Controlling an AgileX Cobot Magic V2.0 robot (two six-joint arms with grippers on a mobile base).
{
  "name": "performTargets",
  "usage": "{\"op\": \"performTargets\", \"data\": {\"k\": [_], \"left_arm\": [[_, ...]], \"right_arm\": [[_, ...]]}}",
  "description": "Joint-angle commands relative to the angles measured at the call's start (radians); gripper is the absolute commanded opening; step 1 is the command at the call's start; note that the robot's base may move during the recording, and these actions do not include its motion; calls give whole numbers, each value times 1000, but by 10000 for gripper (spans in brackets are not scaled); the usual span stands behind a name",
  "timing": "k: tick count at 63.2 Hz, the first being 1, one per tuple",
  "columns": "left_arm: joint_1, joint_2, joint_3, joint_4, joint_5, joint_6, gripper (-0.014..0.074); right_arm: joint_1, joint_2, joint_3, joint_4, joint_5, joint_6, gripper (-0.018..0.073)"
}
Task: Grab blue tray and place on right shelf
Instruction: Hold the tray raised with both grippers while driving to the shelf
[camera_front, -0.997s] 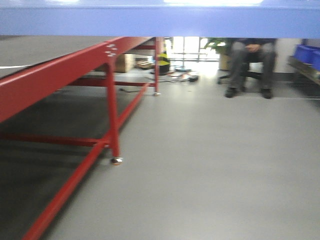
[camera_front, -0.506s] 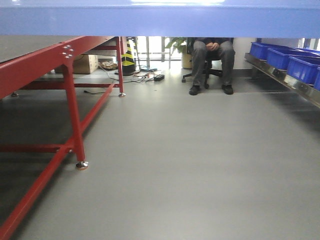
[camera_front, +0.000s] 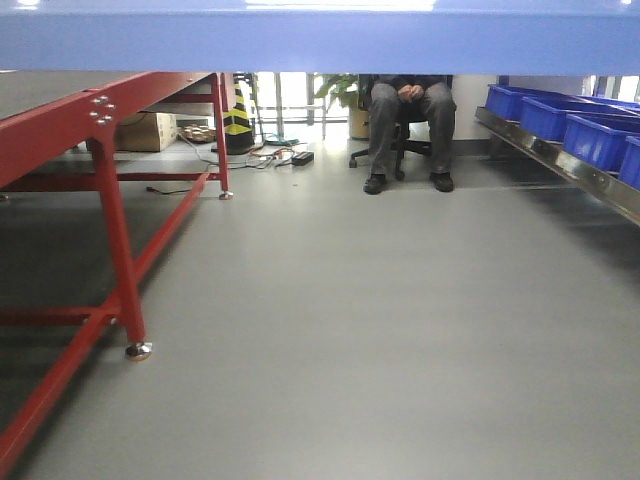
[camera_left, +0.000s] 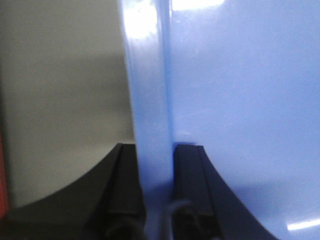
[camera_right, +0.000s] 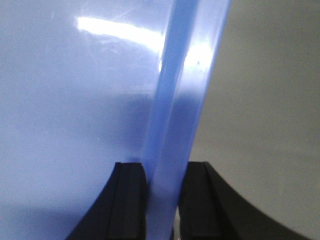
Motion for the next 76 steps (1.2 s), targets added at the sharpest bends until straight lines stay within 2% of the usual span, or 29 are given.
{"op": "performTargets", "data": {"k": [1,76], "left_arm": [[-15,-28,-22,-15,94,30,-48],[-15,-28,-22,-20,94,30,-48]], "right_arm": [[5,-30,-32,12,-102,-27,55],[5,-30,-32,12,-102,-27,55]]}}
